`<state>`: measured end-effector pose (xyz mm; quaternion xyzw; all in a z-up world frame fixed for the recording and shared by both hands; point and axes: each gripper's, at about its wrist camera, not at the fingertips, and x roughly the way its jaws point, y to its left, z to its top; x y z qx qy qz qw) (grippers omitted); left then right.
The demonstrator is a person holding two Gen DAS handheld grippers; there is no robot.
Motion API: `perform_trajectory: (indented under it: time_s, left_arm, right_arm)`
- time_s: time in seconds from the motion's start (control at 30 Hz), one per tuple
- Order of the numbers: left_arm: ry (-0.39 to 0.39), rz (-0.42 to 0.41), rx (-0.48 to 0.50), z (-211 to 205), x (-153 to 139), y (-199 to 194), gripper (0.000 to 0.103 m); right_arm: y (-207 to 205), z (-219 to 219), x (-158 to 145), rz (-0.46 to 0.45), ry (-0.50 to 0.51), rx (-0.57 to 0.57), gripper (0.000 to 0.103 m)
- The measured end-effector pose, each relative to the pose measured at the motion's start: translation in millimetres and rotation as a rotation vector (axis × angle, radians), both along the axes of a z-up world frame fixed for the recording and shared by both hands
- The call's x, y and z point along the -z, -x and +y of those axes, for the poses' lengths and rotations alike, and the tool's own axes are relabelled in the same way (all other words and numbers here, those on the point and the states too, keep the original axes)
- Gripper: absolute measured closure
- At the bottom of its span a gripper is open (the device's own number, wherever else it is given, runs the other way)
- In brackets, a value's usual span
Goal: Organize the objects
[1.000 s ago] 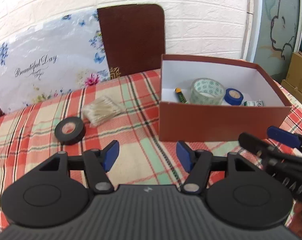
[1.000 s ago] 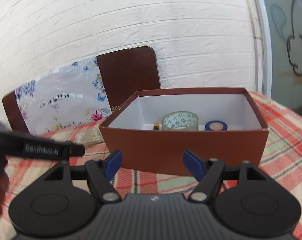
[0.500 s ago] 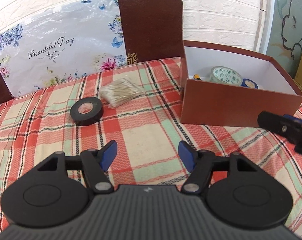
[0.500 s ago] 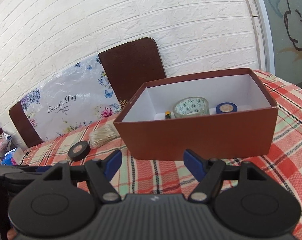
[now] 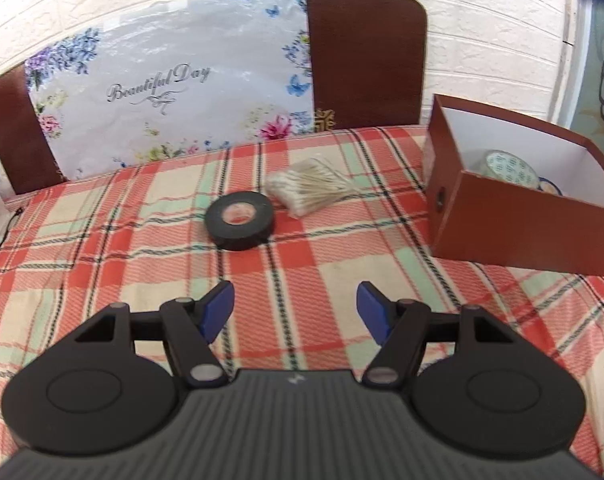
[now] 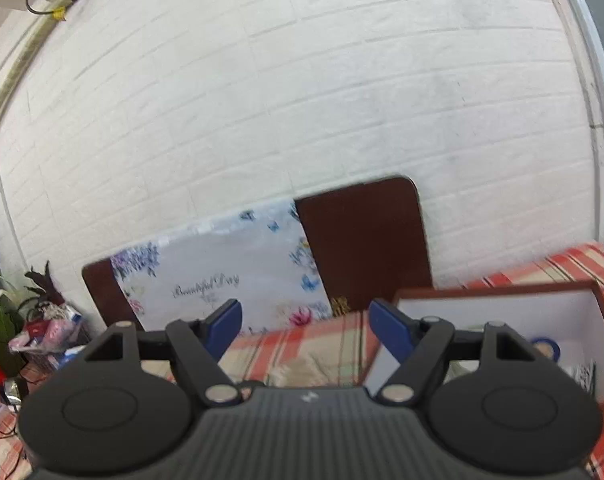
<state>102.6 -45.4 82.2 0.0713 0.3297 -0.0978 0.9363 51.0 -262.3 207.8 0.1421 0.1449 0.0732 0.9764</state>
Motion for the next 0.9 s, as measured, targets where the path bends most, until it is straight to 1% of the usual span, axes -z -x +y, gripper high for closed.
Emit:
perform_trajectory:
  time_s: [0.07,0.1,0.17,0.2,0.23,0.3,0.4,0.47,0.53,0.57,0.6,0.7,0.77,0.8,0.87,0.9]
  left_arm:
    - [-0.013,-0.015,-0.027,10.0,-0.6,-4.5,0.033]
    - [-0.017,-0.019,-0.044,15.8,-0.1,-7.2,0.033]
    - [-0.020,-0.015,-0.076,30.4,2.4,-13.3,0.032]
    - [-0.020,-0.012,-0.092,38.8,4.6,-16.6,0.032]
    - [-0.016,-0.011,-0.107,47.2,7.6,-19.3,0.032]
    - [-0.004,-0.006,-0.139,66.8,15.8,-25.5,0.031]
    - [0.011,-0.006,-0.197,95.9,36.2,-34.7,0.031]
    - [0.056,0.012,-0.222,115.3,53.7,-39.7,0.031]
    - [0.108,0.025,-0.240,129.1,71.4,-41.0,0.031]
    - [0.122,0.019,-0.245,133.3,80.7,-39.5,0.030]
    - [0.113,-0.039,-0.238,132.5,84.7,-32.4,0.028]
    - [0.087,-0.097,-0.194,123.7,86.4,-25.7,0.027]
    - [0.066,-0.112,-0.182,120.5,88.0,-25.8,0.027]
    - [0.070,-0.116,-0.179,121.8,88.2,-26.1,0.027]
    - [0.098,-0.109,-0.182,126.4,89.3,-28.3,0.027]
    - [0.114,-0.107,-0.191,129.0,89.5,-28.7,0.027]
  right_arm:
    - [-8.1,8.0,-23.3,-0.050,-0.013,-0.027,0.030]
    - [-11.1,11.7,-29.9,-0.067,-0.017,-0.033,0.029]
    - [-18.6,19.9,-34.2,-0.078,-0.026,-0.041,0.028]
    - [-22.3,24.2,-30.0,-0.070,-0.032,-0.044,0.028]
    - [-26.8,26.8,-22.5,-0.053,-0.040,-0.049,0.028]
    - [-37.8,34.1,2.6,0.013,-0.040,-0.066,0.028]
    - [-57.6,51.1,52.3,0.140,0.020,-0.080,0.028]
    - [-72.0,62.4,82.5,0.222,0.055,-0.095,0.028]
    - [-84.9,74.2,108.9,0.282,0.100,-0.107,0.029]
    - [-90.5,80.7,121.5,0.305,0.129,-0.111,0.029]
    - [-96.4,86.4,131.4,0.321,0.158,-0.113,0.029]
    - [-120.3,97.7,152.7,0.348,0.237,-0.081,0.029]
    - [-140.6,99.9,163.9,0.363,0.262,-0.043,0.028]
    - [-155.9,100.0,169.5,0.376,0.264,-0.029,0.028]
    - [-181.6,99.9,181.8,0.407,0.257,-0.028,0.023]
    - [-194.0,102.4,188.9,0.419,0.265,-0.031,0.019]
